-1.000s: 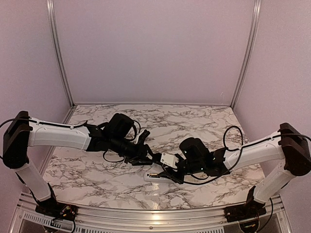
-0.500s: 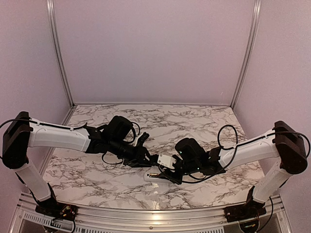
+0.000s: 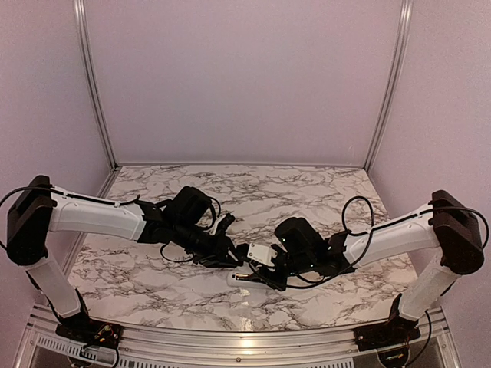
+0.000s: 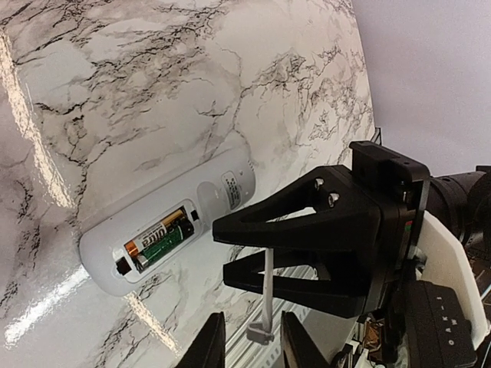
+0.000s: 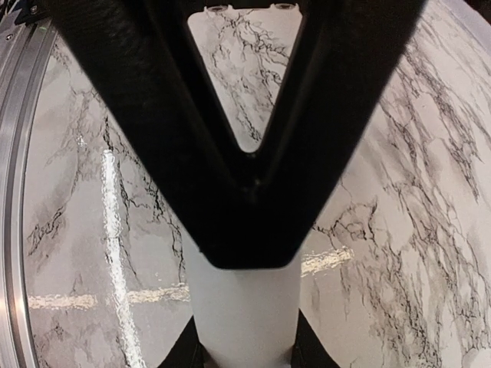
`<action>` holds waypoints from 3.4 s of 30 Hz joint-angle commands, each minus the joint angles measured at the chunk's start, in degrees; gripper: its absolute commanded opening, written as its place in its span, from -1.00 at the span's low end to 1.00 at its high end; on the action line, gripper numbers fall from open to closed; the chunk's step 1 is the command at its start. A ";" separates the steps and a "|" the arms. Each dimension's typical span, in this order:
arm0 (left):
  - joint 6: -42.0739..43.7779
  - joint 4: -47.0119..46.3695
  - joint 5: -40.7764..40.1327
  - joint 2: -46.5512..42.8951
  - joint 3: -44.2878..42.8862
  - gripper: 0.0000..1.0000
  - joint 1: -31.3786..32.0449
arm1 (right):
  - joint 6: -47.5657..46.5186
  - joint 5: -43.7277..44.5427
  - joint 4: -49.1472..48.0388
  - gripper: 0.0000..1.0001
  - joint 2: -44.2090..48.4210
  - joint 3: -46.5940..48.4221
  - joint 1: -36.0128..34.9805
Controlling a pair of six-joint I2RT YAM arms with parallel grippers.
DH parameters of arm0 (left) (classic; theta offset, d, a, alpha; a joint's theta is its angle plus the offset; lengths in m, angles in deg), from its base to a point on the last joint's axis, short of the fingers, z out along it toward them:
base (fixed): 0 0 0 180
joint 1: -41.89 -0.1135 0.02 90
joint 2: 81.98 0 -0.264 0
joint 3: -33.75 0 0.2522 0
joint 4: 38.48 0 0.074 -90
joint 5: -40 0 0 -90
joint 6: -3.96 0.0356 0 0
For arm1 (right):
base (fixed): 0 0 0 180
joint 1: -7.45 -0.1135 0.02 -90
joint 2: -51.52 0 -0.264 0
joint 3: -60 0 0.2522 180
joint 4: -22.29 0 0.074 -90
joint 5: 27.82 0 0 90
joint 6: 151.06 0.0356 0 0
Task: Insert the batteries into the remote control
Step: Pass from the right arm to the left, then load the battery cover onto the remote control without the battery cover.
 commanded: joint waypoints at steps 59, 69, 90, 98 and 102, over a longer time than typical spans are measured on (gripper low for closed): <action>6.05 20.69 -9.37 4.18 -7.17 -0.95 -1.99 | 7.79 5.20 3.12 0.86 7.67 -2.13 6.97; 3.89 22.58 -12.68 5.90 -9.89 -0.95 -0.24 | 6.57 0.04 2.42 0.80 8.08 -2.87 7.03; 2.66 21.08 -13.43 11.10 -11.97 -0.93 0.57 | 3.17 -1.32 5.98 0.56 2.29 1.52 3.63; 2.65 21.17 -13.11 11.73 -12.42 -0.93 0.68 | -0.12 -0.44 7.71 0.54 -1.56 5.14 1.66; 2.62 21.00 -12.91 11.90 -12.33 -0.93 0.68 | -1.84 -1.28 8.43 0.52 -4.45 7.44 1.18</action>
